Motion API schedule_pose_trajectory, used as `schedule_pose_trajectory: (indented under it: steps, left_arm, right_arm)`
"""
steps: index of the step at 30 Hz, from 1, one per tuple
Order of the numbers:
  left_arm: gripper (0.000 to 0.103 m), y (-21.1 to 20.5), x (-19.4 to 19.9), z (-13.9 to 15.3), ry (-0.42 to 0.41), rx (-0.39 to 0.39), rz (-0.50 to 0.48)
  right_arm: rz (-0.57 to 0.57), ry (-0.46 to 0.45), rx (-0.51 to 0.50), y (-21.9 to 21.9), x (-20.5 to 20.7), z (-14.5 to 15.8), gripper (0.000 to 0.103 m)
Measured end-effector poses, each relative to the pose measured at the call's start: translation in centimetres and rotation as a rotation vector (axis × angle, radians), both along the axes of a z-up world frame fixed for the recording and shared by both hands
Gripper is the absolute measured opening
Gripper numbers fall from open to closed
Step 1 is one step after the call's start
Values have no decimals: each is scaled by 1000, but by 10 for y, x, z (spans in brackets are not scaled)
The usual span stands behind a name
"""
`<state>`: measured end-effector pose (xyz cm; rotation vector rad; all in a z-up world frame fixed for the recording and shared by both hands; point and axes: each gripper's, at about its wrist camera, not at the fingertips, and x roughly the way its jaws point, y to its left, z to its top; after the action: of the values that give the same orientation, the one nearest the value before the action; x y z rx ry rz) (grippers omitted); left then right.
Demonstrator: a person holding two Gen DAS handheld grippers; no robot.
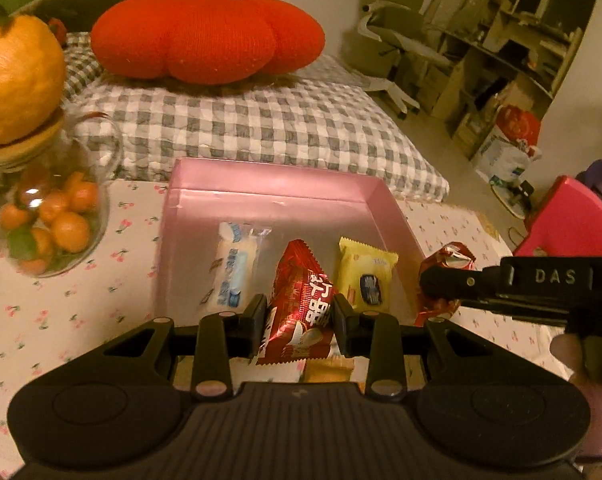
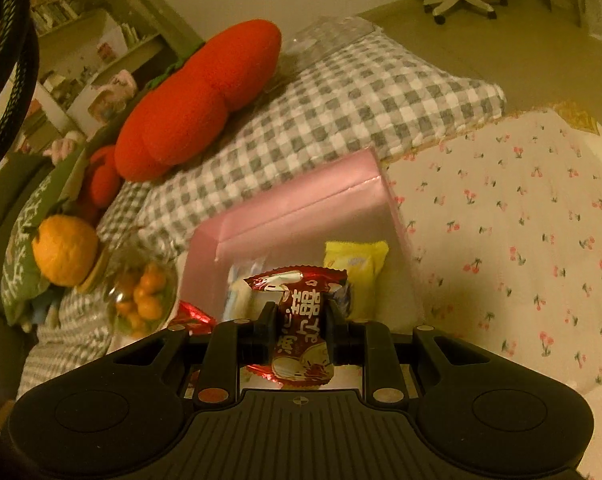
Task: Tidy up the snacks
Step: 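Carry red packet with left tool while right tool carries red packet into the box, then release both red packets in the box and withdraw both tools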
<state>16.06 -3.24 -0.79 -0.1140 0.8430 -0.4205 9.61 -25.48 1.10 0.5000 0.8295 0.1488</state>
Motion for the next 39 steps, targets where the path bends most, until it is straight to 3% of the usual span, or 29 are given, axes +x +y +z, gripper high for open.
schedule_pose_trajectory:
  steps: [15,25,29,33,39]
  left_arm:
    - [32,-25,24,-38,1,19,-1]
    - [44,-23,16,-32,-29,60,-17]
    - [49,-23,12,-28,-38,77,-26]
    - [56,-22,7,-26,-42,94,-32]
    - [63,-19,-3,-19,-39,114,-28]
  right_arm:
    - [-34,-17,13,-15,20,-29,23]
    - [-42,-17,0,-11,23,-36,24]
    - [-60,-25,-9,-11,22,-34,29]
    - [-68,-26,-2,-13,19,-31,56]
    - [-57,-32,6,-17,9,-22,59]
